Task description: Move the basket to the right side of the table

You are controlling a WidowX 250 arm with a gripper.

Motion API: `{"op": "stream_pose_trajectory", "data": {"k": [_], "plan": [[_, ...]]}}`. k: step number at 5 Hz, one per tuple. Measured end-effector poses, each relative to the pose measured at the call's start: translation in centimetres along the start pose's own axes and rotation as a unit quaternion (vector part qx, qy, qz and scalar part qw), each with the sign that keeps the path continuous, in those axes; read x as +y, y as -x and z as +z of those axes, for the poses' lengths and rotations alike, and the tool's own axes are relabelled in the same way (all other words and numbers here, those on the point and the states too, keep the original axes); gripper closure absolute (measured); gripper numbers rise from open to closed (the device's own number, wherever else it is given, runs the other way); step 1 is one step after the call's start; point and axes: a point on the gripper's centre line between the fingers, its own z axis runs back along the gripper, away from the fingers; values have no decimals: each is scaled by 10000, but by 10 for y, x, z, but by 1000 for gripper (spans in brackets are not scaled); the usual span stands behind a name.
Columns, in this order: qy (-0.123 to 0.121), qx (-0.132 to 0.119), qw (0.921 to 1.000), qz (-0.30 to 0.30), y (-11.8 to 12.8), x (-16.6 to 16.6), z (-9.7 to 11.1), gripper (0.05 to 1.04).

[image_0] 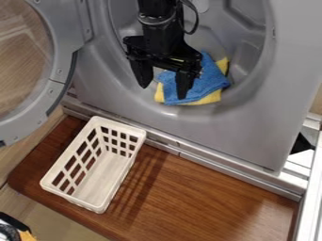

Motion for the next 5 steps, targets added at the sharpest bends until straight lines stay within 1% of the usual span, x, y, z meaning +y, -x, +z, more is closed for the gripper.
{"op": "stream_pose_trajectory", "data": {"k": [1,2,3,4,5], "plan": [[-13,169,9999,17,6,1,-10,83],[-143,228,9995,178,22,6,-26,83],[-15,516,9976,467,42,23,-59,83],[-225,613,9972,368,60,29,-78,83],[-345,732,9964,248,74,33,-98,83]]}}
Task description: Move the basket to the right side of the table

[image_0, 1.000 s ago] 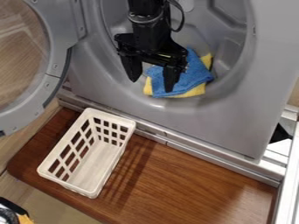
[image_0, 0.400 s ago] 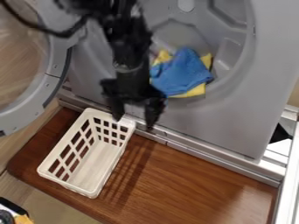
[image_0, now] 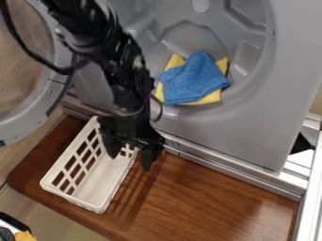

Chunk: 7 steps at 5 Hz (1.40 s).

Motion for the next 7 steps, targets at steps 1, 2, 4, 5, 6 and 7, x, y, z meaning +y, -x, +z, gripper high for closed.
{"op": "stream_pose_trajectory", "data": {"k": [1,2,4,5,6,7], "plan": [[-70,-12,9999,-149,2,1,-13,128],[-388,-267,9987,-171,4,-2,-22,296],[-615,-394,9973,-38,5,-1,-27,865],[-594,-384,9975,64,6,-2,-24,967],[-586,-440,9972,118,4,-2,-16,987],[-464,-569,9970,263,1,-7,0,987]]}}
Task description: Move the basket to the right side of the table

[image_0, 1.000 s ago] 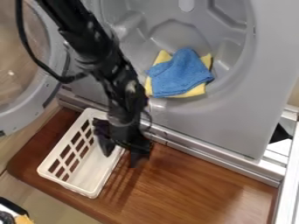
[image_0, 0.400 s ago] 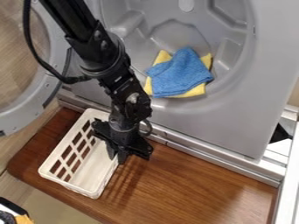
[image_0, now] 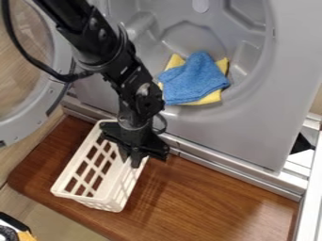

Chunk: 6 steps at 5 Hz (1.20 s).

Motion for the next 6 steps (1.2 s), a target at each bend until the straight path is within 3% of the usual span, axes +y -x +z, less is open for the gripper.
{"op": "stream_pose_trajectory", "data": {"k": [1,2,4,5,6], "plan": [[-91,149,9998,-11,-1,-15,30,988],[18,264,9995,-171,5,-33,47,988],[563,174,9964,-617,13,-94,58,988],[790,222,9933,-810,13,-129,52,988],[853,151,9905,-1071,12,-158,50,988]]}}
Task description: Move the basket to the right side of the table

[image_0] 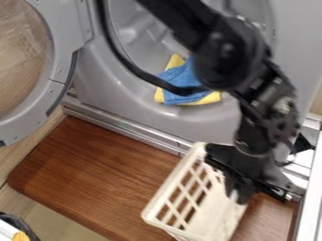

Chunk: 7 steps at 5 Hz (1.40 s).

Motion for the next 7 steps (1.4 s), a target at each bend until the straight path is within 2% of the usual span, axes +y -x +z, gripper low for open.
{"op": "stream_pose_trajectory", "data": {"k": [2,3,5,6,7], "plan": [[109,151,9998,-112,-3,-29,-23,956],[206,315,9992,-141,-3,-36,-30,762],[82,289,9994,-177,-2,-38,-29,166],[94,304,9993,-198,-2,-38,-28,73],[176,249,9991,-298,-5,-42,-18,77]]}}
